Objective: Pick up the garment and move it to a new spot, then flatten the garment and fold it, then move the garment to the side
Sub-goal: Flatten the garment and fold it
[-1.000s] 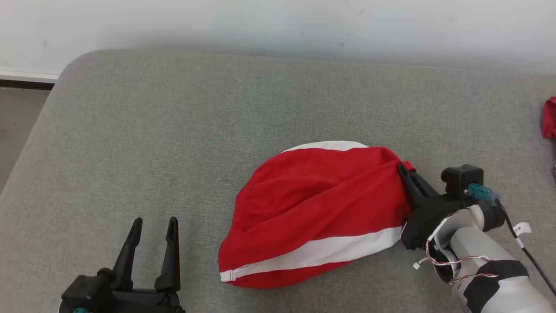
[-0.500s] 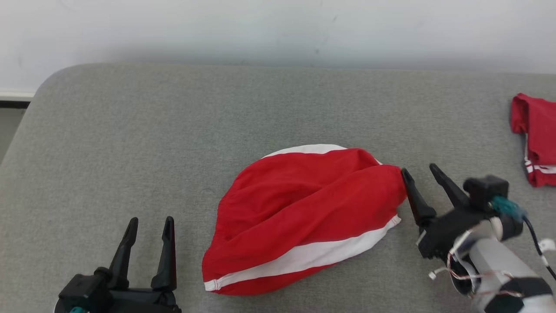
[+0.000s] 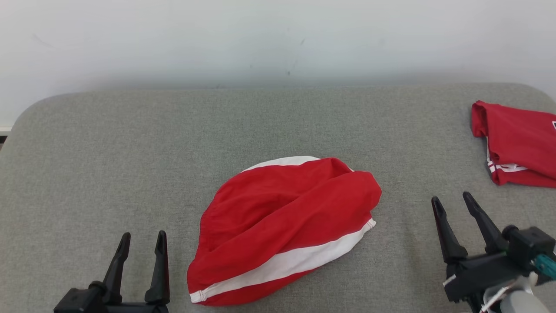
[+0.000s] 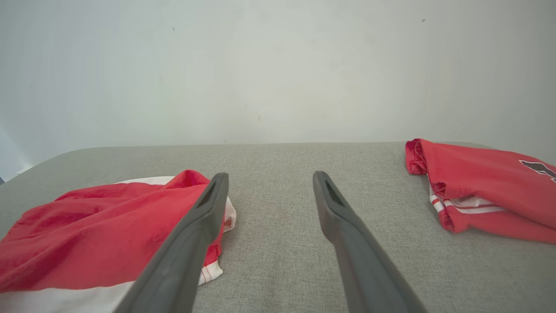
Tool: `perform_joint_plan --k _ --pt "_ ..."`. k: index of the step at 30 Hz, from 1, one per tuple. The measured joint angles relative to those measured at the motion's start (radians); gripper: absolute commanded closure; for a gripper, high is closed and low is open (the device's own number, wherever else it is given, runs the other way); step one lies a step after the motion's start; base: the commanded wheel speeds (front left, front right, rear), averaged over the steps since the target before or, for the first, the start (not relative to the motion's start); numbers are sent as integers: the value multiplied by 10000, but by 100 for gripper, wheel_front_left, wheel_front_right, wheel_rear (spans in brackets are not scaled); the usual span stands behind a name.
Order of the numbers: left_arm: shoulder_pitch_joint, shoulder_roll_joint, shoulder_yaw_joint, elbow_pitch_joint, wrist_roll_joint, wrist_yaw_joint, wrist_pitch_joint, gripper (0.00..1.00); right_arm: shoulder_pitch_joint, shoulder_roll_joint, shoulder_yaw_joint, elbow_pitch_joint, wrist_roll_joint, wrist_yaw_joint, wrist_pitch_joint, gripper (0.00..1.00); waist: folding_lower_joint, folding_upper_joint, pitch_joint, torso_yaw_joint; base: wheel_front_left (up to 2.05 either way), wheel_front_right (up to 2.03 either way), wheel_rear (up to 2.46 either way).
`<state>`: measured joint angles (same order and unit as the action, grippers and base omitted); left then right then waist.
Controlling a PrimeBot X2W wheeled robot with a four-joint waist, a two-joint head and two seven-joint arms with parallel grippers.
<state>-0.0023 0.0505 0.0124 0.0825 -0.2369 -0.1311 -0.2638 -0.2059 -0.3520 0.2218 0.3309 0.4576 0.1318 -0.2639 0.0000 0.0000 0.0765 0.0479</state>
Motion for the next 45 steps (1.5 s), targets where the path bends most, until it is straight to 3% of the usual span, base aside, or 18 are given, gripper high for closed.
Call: perform_joint_plan --k 12,25,36,45 --pt "526 31 198 -21 65 0 0 0 2489 882 -1450 -1858 -989 0 0 0 -1 0 -542 -28 0 0 0" --pt "789 186 73 -31 71 0 0 0 2895 1250 -1549 -2082 -1292 0 0 0 -1 0 -720 116 0 0 0" --pt "761 627 -1655 523 86 0 0 0 1890 955 -802 -696 -1154 0 0 0 0 0 -347 284 0 0 0" --pt "80 1131 -3162 1848 -535 0 0 0 353 880 148 1542 -700 0 0 0 0 0 129 552 0 0 0"
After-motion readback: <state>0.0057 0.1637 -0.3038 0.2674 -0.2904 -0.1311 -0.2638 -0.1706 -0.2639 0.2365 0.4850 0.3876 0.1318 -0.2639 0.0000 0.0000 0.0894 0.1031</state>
